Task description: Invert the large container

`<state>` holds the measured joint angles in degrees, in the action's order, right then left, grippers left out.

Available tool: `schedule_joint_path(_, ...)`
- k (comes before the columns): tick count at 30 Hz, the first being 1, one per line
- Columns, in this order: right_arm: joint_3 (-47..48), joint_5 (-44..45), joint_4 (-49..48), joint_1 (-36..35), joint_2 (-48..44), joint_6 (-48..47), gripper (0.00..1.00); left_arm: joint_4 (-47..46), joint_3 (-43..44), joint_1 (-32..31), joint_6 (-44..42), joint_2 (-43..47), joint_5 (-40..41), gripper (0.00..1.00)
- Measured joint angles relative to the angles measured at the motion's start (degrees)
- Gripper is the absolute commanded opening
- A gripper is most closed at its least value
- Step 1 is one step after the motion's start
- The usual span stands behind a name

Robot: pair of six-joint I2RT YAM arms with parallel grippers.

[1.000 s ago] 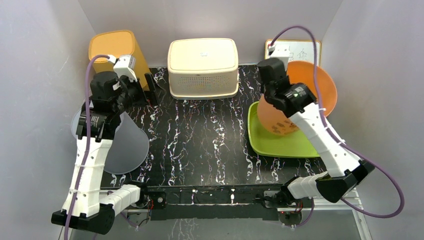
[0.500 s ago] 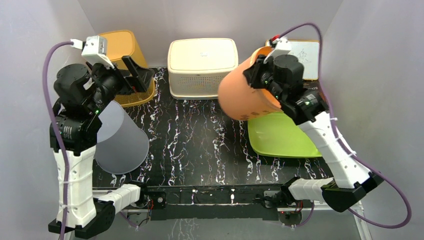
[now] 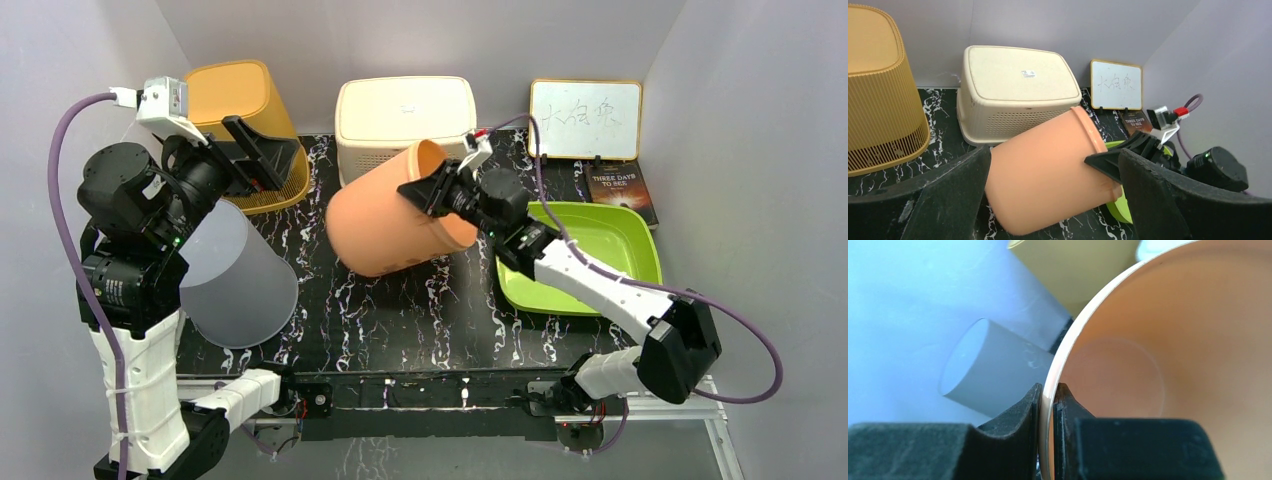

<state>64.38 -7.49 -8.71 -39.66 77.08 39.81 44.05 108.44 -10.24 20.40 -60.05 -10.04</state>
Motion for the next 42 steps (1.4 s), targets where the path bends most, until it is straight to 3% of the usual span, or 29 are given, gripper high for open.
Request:
schedule_joint_path(7,-14.40,0.48,-27.32,-4.42,4.20,13.18,0.00,1.03,-0.02,0.00,0.02,0.15,0.00,0.98)
schedule_joint_path(20,-23.23,7.04,-73.59,-5.92,29.64,37.59,0.00,1.51,-0.13,0.00,-0.52,-0.87,0.13,0.98)
schedule_joint_path(27,-25.24,7.58,-76.56,-1.49,32.44,47.60,0.01,1.92,-0.98,0.00,-1.60,-2.05,0.55,0.98)
schedule_joint_path(35,-32.41,4.92,-76.76,10.21,31.41,53.40,0.03,1.66,-3.28,0.00,-2.45,-2.86,0.68,0.98)
schedule_joint_path(42,-36.13,3.15,-76.72,13.75,29.29,54.14,0.03,0.81,-5.99,0.00,-2.47,-3.34,0.66,0.98)
